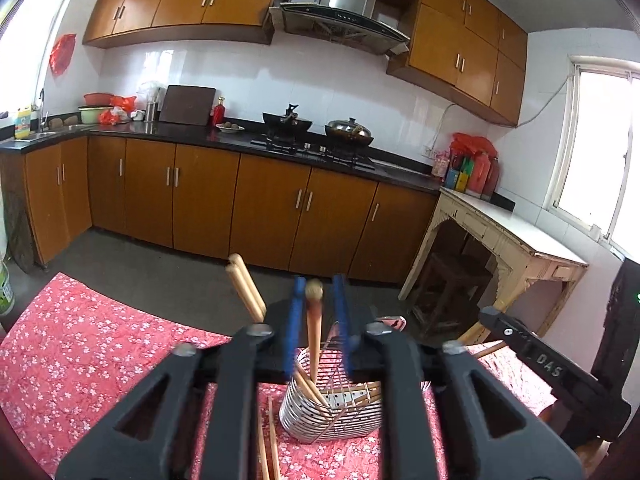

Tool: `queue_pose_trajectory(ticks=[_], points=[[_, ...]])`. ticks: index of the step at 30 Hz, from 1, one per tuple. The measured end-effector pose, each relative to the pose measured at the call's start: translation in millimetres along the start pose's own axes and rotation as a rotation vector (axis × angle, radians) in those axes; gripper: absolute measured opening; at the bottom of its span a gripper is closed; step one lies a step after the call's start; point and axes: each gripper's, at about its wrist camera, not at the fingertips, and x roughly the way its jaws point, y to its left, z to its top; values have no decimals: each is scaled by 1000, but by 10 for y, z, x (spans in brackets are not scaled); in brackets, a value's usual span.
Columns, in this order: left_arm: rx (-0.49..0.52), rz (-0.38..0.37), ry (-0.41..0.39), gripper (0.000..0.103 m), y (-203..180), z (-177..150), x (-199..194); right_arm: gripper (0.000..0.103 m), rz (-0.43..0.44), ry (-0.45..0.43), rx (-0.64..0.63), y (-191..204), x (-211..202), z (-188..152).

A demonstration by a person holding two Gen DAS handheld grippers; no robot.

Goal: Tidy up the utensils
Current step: 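Lower the chopstick into the wire holder and open the left gripper while the right gripper releases its chopstick, then close the right gripper on a chopstick while the left gripper moves to another chopstick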

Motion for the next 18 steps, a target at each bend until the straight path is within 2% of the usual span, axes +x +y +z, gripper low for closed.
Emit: queue_pose_trajectory(ticks=[1,2,4,11,15,18], points=[[-4,5,-7,36,14,8,-35,30,-4,-13,-4,6,-60,8],[-8,7,-15,37,28,18,-72,36,-12,-25,-7,16,-119,25],[-15,6,-26,37,61,40,-171,41,-27,-58,-15,18,-251,50],[-31,5,-71,40,214,37,-618,41,-63,-132,-28,-81,-828,-37],[-21,30,-48,41,371,-157,-835,41,-112,-99,-11,-308,-1038,-319],[-16,65,2,42,533,-429,-888,41,-153,-24,15,-524,-1027,-612]])
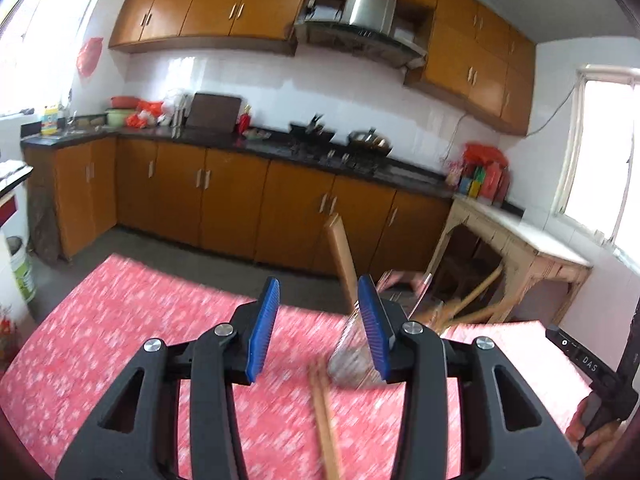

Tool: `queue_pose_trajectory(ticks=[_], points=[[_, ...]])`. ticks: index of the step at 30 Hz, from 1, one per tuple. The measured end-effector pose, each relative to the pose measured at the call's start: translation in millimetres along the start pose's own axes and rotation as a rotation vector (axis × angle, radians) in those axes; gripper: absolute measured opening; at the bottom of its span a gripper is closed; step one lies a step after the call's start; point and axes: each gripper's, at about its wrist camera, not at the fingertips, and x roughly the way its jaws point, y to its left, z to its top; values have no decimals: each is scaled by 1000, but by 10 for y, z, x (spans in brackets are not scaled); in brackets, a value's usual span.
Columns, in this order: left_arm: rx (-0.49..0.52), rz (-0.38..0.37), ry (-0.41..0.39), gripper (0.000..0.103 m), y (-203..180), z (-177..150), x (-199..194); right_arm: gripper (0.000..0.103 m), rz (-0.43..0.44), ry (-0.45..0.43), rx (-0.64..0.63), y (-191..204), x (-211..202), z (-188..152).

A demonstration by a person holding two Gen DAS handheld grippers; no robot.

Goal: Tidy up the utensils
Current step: 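Close the right gripper on a chopstick while the left gripper moves to another chopstick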

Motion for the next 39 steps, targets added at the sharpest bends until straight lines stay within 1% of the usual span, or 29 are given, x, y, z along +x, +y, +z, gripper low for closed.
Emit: queue_pose_trajectory(ticks=[3,4,6,7,8,11,14,20,24,29,33,34,35,38,39], points=[[-6,19,62,42,153,-248,67,41,-25,115,19,-138,148,-358],[-1,29,81,42,175,-331,106,39,-27,164,23,-161,226,-500],[6,42,139,42,219,-539,220,36,-21,233,24,-140,340,-704],[5,43,171,42,232,-638,280,32,-13,273,15,-87,401,-834],[5,43,205,42,230,-750,354,29,-8,300,5,-49,451,-912],[26,39,263,42,189,-962,496,24,14,379,-41,119,610,-1143],[61,28,293,42,142,-1142,541,21,19,424,-85,281,726,-1289],[91,6,318,42,46,-1302,572,21,-16,466,-141,384,870,-1402],[93,-6,327,42,11,-1331,587,19,-44,446,-195,439,871,-1442],[101,-12,343,42,-23,-1374,606,19,-51,438,-210,426,865,-1435],[109,-4,360,42,-38,-1426,656,19,-55,432,-226,464,903,-1444],[109,-2,365,42,-40,-1439,668,17,-62,429,-237,476,906,-1455],[109,-2,373,42,-39,-1457,685,10,-66,427,-239,479,897,-1459],[109,-4,391,42,-51,-1494,730,8,-72,430,-220,414,935,-1438],[110,-6,395,42,-56,-1500,738,8,-90,427,-208,368,939,-1421]])
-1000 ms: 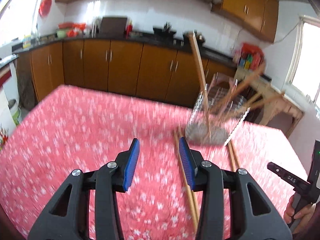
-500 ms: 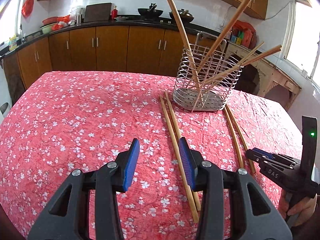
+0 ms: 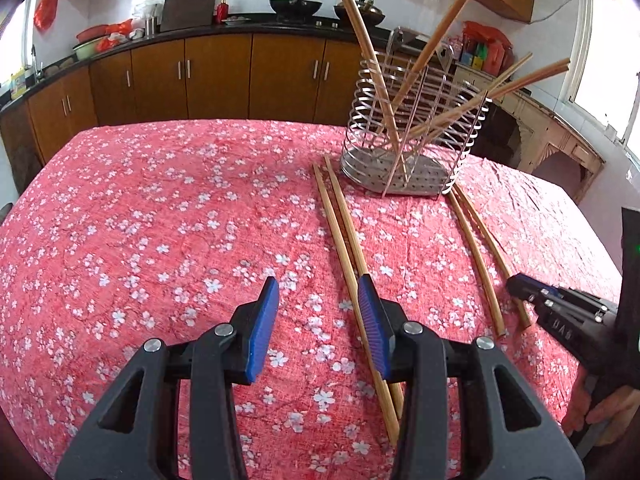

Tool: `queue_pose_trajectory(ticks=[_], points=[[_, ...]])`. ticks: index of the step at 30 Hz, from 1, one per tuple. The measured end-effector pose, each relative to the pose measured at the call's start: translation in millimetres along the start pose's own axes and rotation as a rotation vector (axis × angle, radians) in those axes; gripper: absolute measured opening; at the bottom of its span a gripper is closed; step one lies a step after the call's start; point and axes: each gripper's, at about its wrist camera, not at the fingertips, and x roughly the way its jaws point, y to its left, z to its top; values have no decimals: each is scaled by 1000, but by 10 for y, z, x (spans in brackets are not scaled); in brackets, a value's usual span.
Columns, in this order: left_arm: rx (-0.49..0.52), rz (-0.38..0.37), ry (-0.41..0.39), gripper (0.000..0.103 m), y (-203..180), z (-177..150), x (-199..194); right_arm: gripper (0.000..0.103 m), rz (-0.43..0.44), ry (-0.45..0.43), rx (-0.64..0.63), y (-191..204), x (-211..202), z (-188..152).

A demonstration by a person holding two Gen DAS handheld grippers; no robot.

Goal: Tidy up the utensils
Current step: 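Close the right gripper on a chopstick while the left gripper moves to another chopstick, then close the left gripper on the bamboo chopstick between its fingers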

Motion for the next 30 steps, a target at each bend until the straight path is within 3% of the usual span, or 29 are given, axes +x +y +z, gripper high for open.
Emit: queue_pose_trajectory(ticks=[6,17,23,30], points=[[17,-15,31,36,-70,-5,105,8,-67,-5,155,-440,7,61],[61,-22,88,24,-218,-30,284,8,-80,-12,128,-448,24,50],[63,47,102,7,-237,-4,377,8,-73,-13,122,-443,30,55],[-20,150,100,7,247,173,481,8,-87,-15,164,-690,-25,49]])
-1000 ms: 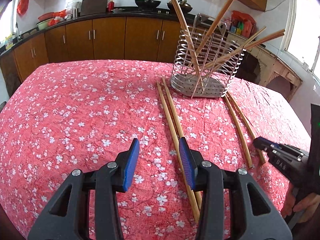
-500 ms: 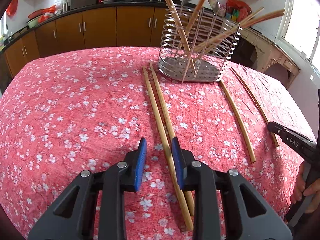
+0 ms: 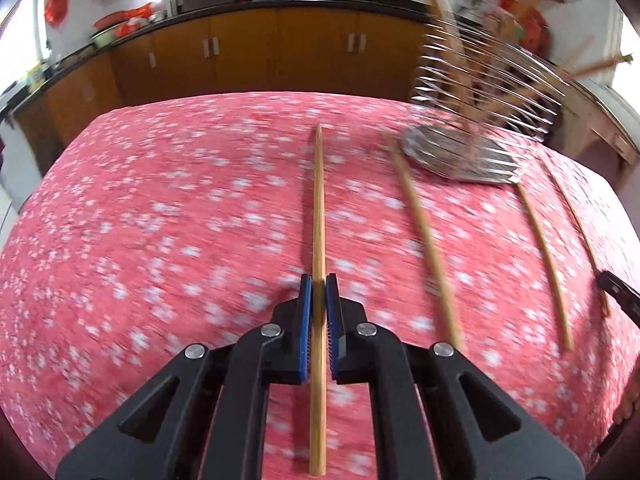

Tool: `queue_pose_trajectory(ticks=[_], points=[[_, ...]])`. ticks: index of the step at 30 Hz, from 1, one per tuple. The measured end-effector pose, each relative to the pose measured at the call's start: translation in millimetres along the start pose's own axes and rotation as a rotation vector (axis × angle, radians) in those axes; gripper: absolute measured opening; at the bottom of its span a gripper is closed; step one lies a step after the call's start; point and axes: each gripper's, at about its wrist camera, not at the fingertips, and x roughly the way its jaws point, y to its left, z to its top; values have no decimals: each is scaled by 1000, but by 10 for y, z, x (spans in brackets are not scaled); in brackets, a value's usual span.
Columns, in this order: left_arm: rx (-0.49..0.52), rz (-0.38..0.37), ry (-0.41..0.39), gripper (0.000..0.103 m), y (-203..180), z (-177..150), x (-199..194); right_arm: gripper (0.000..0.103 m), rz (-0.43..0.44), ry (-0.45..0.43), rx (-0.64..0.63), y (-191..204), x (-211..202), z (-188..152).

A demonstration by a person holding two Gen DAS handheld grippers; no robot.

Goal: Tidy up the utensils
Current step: 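Close the left gripper on the bamboo chopstick between its fingers, then lift the chopstick with the left gripper while the right gripper carries its chopstick to the wire holder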

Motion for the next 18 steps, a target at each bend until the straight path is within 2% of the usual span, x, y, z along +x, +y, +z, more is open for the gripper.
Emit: queue_pose_trajectory(ticks=[8,18], points=[[42,-17,-7,9,79,-41,-8,8,-15,-8,-37,-29,-4,-26],[25,-37,-8,9,157,-79,-28,8,-14,-9,-37,21,-34,-72]])
